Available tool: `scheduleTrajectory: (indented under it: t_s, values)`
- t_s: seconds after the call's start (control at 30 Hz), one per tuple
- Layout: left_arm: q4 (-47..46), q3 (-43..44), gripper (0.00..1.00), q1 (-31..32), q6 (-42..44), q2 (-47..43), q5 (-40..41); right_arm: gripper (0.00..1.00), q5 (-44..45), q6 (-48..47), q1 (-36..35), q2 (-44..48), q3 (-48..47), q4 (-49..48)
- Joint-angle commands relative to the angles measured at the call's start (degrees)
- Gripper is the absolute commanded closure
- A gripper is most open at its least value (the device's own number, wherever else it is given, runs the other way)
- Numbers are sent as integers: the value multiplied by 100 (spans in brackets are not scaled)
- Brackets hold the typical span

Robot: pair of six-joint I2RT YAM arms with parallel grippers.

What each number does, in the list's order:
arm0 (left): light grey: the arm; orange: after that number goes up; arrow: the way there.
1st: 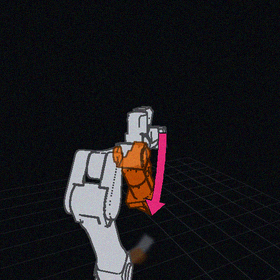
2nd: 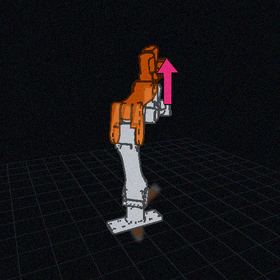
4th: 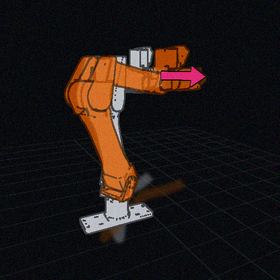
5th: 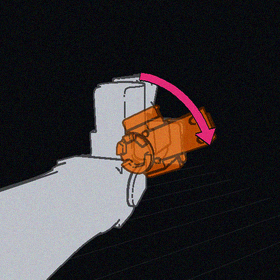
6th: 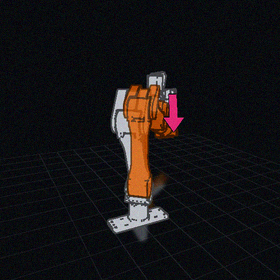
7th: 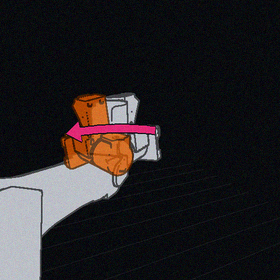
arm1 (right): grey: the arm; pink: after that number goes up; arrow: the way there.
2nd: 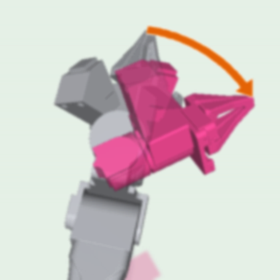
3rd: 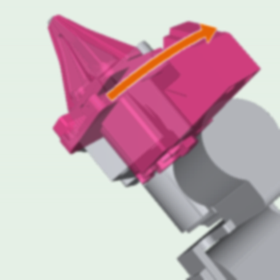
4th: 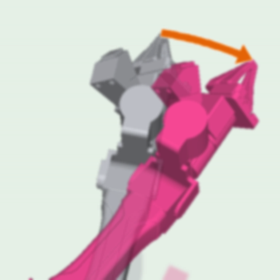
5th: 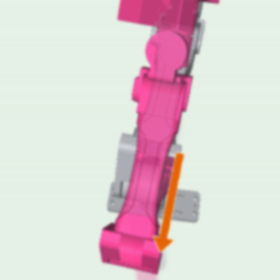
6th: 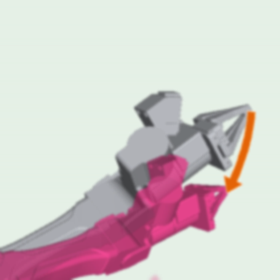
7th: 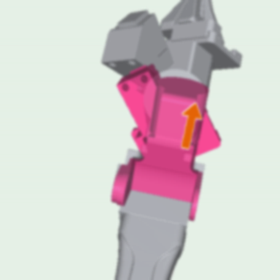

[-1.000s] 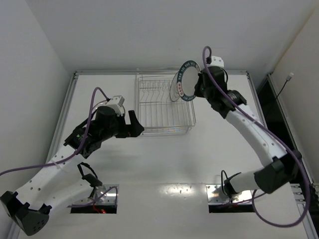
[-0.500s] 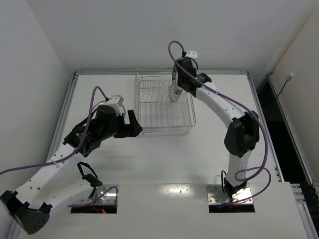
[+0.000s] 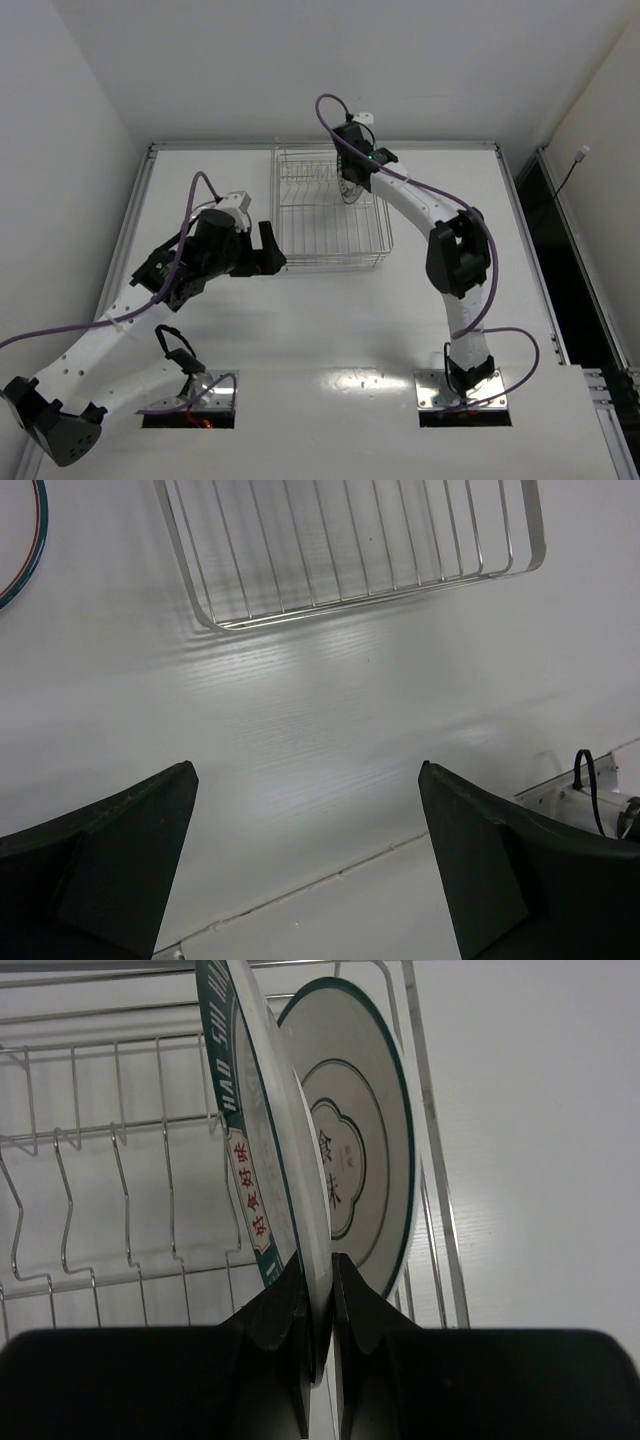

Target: Load the plates into the dish rack

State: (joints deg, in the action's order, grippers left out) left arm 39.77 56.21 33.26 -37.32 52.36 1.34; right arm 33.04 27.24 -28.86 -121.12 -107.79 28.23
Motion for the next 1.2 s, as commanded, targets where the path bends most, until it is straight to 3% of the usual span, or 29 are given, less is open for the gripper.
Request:
scheduleTrajectory:
  t_s: [0.0,0.27,0.43,0.5,0.6,0.77,0.87,0.93,1.03,1.17]
  values:
    - [22,250,9,-65,85,142,102,100,169,26,-32,-210,-322,-89]
    - [462,637,5,-65,137,416,1227,99,-243,387,-84,-597,-550,183]
    - [462,637,3,-65,32,801,1746,62,-561,387,-84,-369,-419,113]
    - [462,637,0,-65,-20,951,2113,53,-675,334,-24,-202,-340,113]
    - [462,742,0,-126,-153,1311,2781,40,-676,229,-23,350,10,113]
    - [462,1111,0,-425,-224,1979,3512,36,-1193,62,-23,1668,968,-405]
    - [532,1470,0,-477,75,2523,4582,34,-1527,62,-23,2582,1872,-659]
    - [332,1612,0,-478,863,2770,5084,34,-1651,62,-23,3213,2225,-713]
    - [-169,1788,0,-697,2086,3279,4808,34,-1888,184,-23,3804,2867,-889]
    - [-338,1982,0,-1434,2370,3825,3412,33,-2020,185,-23,4517,3377,-881]
